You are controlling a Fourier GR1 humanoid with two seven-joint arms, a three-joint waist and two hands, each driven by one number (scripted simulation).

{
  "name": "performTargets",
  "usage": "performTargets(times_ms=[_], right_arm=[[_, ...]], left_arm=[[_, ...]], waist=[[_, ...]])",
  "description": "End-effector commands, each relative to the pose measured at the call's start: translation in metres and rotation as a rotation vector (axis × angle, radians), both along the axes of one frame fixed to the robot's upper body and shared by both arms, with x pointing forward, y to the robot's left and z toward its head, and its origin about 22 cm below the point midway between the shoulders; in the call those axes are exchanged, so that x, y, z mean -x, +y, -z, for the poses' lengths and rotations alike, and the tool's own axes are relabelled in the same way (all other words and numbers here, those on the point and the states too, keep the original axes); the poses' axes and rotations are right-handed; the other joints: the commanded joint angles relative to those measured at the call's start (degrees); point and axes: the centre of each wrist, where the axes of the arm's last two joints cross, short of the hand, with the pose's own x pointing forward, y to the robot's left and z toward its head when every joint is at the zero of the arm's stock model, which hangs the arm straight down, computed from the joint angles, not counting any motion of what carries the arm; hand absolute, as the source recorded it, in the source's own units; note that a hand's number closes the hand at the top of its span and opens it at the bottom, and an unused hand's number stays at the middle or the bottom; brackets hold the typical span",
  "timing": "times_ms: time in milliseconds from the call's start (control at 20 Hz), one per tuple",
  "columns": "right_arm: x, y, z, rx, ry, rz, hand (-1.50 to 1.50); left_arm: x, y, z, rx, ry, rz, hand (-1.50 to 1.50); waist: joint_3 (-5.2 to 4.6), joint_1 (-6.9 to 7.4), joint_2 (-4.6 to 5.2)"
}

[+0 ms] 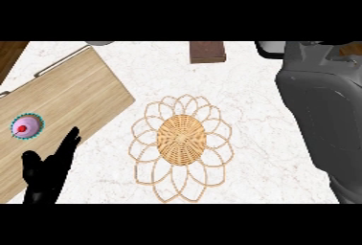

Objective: Pick the lemon from the placemat and place it in the basket

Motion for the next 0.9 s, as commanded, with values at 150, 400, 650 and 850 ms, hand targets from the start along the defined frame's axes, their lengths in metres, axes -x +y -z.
performTargets(times_ms=[150, 400, 650, 850], right_arm=[[0.020, -0.035, -0.070, -0.109, -0.003, 0.220, 1.50], [0.011, -0.084, -0.091, -0.112, 0.032, 0.298, 1.50], [0.001, -0.121, -0.084, -0.110, 0.078, 0.359, 1.50], [-0.006, -0.144, -0.087, -0.075, 0.106, 0.336, 1.50]], left_arm=[[0.020, 0.006, 0.031, 0.028, 0.191, -0.038, 0.00], [0.019, -0.004, 0.037, 0.037, 0.191, -0.039, 0.00], [0.020, 0.001, 0.032, 0.042, 0.181, -0.034, 0.00], [0.007, -0.002, 0.026, 0.029, 0.172, -0.032, 0.00]], waist=[[-1.04, 0.81, 0.77], [-1.02, 0.93, 1.11], [-0.96, 1.49, 1.34], [-0.96, 1.89, 1.66]])
